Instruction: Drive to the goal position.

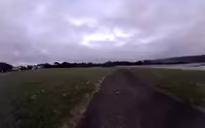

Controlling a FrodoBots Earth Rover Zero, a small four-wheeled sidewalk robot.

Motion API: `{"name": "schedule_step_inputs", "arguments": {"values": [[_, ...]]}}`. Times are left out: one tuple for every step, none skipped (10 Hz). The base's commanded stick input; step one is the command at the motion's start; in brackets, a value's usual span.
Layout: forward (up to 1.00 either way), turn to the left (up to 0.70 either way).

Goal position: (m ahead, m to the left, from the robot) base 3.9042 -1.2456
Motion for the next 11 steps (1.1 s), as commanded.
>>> {"name": "schedule_step_inputs", "arguments": {"values": [[0.50,-0.17],[0.50,-0.25],[0.50,-0.25],[0.50,-0.25],[0.50,-0.25],[0.50,-0.25],[0.50,-0.25],[0.50,-0.25],[0.50,-0.25],[0.50,-0.25],[0.50,-0.25]]}}
